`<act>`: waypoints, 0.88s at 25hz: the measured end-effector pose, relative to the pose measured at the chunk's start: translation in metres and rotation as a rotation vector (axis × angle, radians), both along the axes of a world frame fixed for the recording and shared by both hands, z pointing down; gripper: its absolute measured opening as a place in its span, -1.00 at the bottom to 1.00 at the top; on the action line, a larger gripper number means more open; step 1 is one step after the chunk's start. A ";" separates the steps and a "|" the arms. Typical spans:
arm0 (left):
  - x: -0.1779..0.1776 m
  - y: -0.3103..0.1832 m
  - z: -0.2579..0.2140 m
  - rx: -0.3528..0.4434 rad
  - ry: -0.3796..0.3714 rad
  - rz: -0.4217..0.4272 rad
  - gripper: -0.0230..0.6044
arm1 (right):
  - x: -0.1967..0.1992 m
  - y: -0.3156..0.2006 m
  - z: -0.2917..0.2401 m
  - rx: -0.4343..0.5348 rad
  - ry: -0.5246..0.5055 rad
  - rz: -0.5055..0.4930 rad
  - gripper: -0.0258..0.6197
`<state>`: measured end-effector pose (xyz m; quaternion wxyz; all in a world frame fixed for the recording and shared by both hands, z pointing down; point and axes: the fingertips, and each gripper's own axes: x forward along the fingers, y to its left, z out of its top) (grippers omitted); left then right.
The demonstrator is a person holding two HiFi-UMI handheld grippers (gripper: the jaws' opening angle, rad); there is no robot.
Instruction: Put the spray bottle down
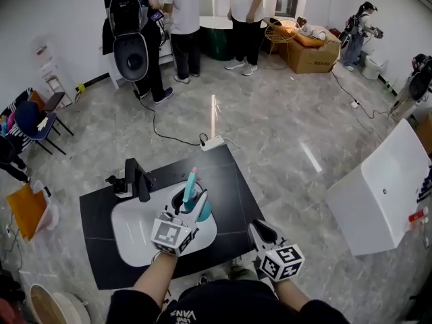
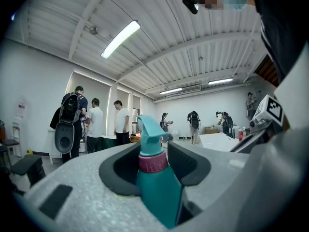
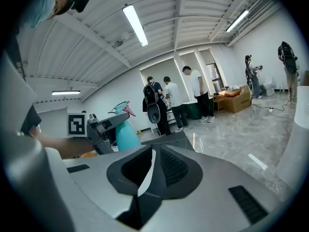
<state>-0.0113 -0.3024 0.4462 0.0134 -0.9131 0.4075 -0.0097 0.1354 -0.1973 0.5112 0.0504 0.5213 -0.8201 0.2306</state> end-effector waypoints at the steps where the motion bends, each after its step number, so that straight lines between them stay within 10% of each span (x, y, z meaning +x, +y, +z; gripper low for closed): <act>1: 0.003 -0.006 0.002 -0.001 -0.003 -0.006 -0.36 | 0.002 -0.006 0.001 -0.002 0.001 -0.011 -0.76; 22: 0.043 -0.127 0.073 -0.056 -0.034 -0.159 -0.36 | 0.040 -0.065 0.046 -0.100 0.024 -0.161 -0.77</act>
